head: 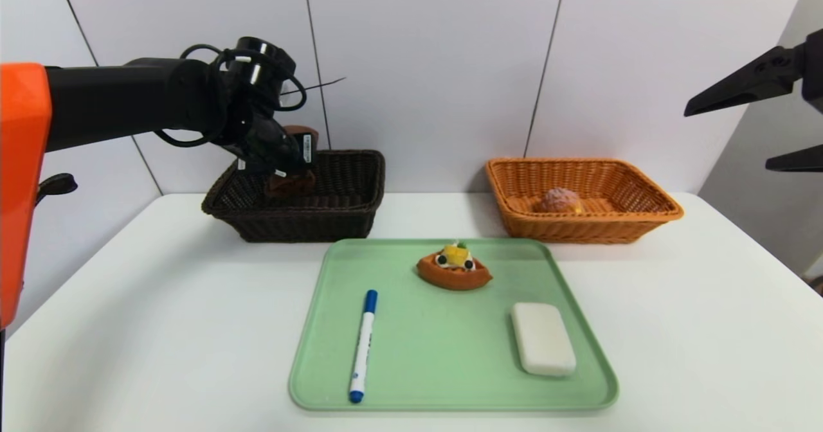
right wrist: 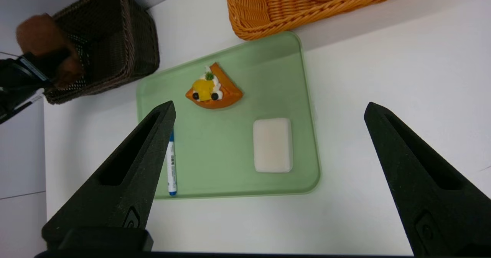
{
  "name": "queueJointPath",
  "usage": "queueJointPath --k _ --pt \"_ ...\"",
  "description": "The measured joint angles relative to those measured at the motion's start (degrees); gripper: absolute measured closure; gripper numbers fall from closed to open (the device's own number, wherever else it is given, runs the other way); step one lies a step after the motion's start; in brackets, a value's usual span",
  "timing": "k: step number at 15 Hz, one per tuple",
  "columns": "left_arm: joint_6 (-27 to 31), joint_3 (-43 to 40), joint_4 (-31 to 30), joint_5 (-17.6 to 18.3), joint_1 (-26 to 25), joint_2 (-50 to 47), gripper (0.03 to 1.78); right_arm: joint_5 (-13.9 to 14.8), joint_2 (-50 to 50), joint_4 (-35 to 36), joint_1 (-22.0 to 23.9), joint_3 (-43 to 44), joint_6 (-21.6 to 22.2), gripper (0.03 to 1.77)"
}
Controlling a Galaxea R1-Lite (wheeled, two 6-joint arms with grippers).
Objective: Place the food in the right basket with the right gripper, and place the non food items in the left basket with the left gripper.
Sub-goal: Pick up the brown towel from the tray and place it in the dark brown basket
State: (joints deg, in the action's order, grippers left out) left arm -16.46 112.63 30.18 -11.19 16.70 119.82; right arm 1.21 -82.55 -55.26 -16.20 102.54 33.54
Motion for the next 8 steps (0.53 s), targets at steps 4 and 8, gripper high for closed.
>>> queueJointPath --k 4,8 --pt "0.0 0.0 0.2 0.0 -1.3 1.2 1.33 -0.1 1.5 0.1 2.1 0.8 0.0 0.1" --pt "0.0 0.0 0.2 0.0 -1.4 1.4 1.33 -0.2 2.0 0.1 2.7 0.9 0.0 0.1"
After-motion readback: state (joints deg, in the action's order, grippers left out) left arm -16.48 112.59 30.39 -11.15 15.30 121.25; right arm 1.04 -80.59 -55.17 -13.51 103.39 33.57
